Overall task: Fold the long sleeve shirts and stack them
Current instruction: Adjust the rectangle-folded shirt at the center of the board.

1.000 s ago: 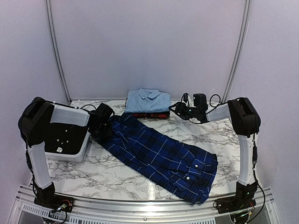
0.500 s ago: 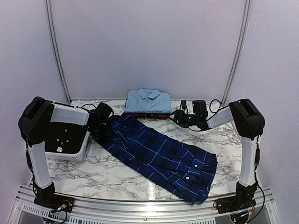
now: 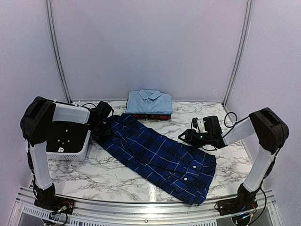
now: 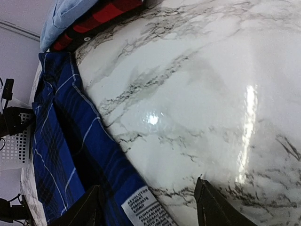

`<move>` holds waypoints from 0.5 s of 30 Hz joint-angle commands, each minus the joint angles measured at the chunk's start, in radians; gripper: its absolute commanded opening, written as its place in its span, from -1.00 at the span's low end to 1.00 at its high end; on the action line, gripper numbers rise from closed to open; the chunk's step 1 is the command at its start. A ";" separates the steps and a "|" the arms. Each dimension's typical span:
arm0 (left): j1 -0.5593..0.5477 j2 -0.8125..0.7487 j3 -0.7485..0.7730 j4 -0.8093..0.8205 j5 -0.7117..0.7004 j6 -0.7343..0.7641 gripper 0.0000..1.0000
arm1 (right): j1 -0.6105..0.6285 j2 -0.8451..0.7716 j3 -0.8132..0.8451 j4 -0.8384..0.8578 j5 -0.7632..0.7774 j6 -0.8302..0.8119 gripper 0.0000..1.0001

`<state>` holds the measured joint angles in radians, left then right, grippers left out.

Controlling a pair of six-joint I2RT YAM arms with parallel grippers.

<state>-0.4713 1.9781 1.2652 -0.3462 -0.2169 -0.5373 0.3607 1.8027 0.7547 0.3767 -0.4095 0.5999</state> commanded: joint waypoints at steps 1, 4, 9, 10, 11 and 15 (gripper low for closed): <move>0.013 0.035 -0.004 -0.082 -0.004 0.016 -0.86 | 0.005 -0.102 -0.107 -0.009 0.061 0.035 0.32; 0.013 0.034 0.001 -0.082 -0.002 0.024 -0.86 | 0.010 -0.166 -0.185 -0.013 0.077 0.070 0.32; 0.012 0.047 0.028 -0.082 0.008 0.037 -0.86 | 0.068 -0.281 -0.301 -0.040 0.118 0.140 0.32; 0.011 0.051 0.034 -0.083 0.009 0.040 -0.86 | 0.087 -0.309 -0.326 -0.049 0.133 0.158 0.32; 0.011 0.053 0.040 -0.082 0.009 0.042 -0.86 | 0.108 -0.342 -0.349 -0.061 0.149 0.177 0.33; 0.011 0.072 0.073 -0.083 0.006 0.063 -0.86 | 0.158 -0.489 -0.437 -0.124 0.207 0.240 0.33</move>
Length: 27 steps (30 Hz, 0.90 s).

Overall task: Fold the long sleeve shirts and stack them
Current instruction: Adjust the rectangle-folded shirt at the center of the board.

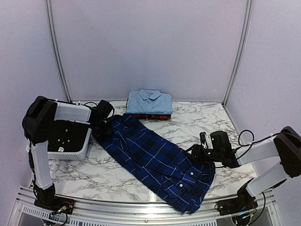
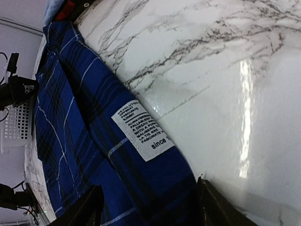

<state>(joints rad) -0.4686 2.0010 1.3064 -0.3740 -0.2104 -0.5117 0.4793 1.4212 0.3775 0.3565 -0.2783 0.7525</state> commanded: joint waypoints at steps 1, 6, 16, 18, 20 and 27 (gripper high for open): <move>0.008 0.053 0.039 -0.055 0.000 0.041 -0.86 | 0.040 -0.151 -0.066 -0.140 0.094 0.087 0.33; -0.004 0.046 0.070 -0.056 0.011 0.052 -0.79 | 0.041 -0.295 0.038 -0.344 0.230 -0.013 0.33; -0.140 -0.170 0.070 -0.123 -0.213 0.040 -0.46 | 0.159 -0.137 0.284 -0.378 0.053 -0.172 -0.14; -0.188 -0.198 0.075 -0.135 -0.238 0.031 -0.46 | 0.195 -0.080 0.297 -0.339 0.030 -0.173 -0.28; -0.232 -0.203 0.084 -0.131 -0.198 0.009 -0.46 | 0.207 -0.023 0.305 -0.306 -0.002 -0.168 -0.41; -0.339 -0.074 0.096 -0.002 0.058 -0.056 -0.56 | 0.167 0.102 0.302 -0.300 0.013 -0.169 -0.55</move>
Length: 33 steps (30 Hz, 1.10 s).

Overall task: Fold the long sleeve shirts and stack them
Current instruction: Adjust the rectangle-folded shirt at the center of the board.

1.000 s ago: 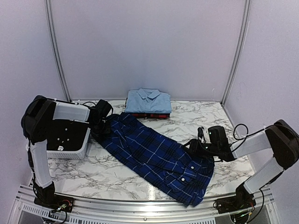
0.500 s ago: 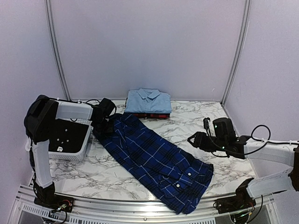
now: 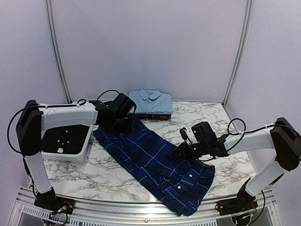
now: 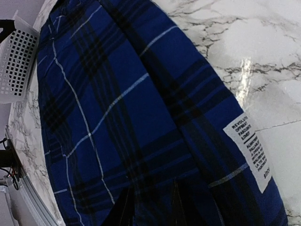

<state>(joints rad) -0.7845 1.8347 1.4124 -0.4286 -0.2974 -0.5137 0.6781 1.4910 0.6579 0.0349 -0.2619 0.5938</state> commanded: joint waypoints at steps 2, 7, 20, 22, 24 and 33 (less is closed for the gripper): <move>-0.028 0.128 -0.027 0.098 0.172 -0.072 -0.56 | -0.069 0.036 -0.013 0.016 0.006 0.003 -0.57; -0.016 0.221 -0.056 0.137 0.177 -0.111 -0.60 | -0.132 -0.007 -0.098 0.001 0.019 0.020 -0.48; 0.100 0.209 -0.182 0.128 0.164 -0.079 -0.60 | -0.096 -0.152 -0.222 -0.154 0.138 0.031 -0.20; 0.118 0.209 -0.182 0.116 0.164 -0.053 -0.60 | -0.028 -0.163 -0.252 -0.147 0.144 0.077 -0.19; 0.135 0.217 -0.171 0.091 0.165 -0.028 -0.60 | 0.050 -0.167 -0.273 -0.140 0.141 0.137 -0.18; 0.153 0.254 -0.109 0.012 0.170 0.047 -0.59 | 0.370 -0.347 -0.298 -0.195 0.203 0.394 -0.18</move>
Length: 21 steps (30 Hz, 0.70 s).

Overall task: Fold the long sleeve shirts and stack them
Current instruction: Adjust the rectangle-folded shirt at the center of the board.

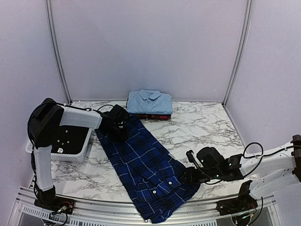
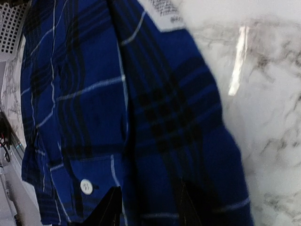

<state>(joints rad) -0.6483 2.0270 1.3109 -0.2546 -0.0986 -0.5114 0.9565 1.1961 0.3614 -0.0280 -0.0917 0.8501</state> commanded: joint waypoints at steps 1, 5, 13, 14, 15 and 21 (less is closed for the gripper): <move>0.011 0.051 -0.009 -0.162 -0.022 0.046 -0.56 | 0.119 -0.065 0.013 -0.158 0.039 0.142 -0.18; -0.038 -0.033 0.002 -0.179 -0.025 0.036 -0.41 | 0.132 -0.134 0.102 -0.335 0.130 0.091 -0.11; -0.263 -0.314 -0.071 -0.199 -0.108 -0.251 -0.14 | -0.147 -0.201 0.233 -0.402 0.044 -0.230 0.15; -0.299 -0.342 -0.097 -0.197 -0.124 -0.300 -0.14 | -0.170 -0.178 0.247 -0.395 0.034 -0.268 0.16; -0.332 -0.362 -0.121 -0.196 -0.138 -0.347 -0.14 | -0.194 -0.154 0.259 -0.384 0.023 -0.303 0.17; -0.541 -0.453 -0.279 -0.183 -0.222 -0.637 -0.16 | -0.332 -0.081 0.259 -0.266 -0.156 -0.466 0.20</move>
<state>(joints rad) -1.0988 1.5929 1.1221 -0.3920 -0.2363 -0.9039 0.6949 1.0893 0.6025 -0.3676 -0.1085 0.5449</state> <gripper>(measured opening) 0.422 0.599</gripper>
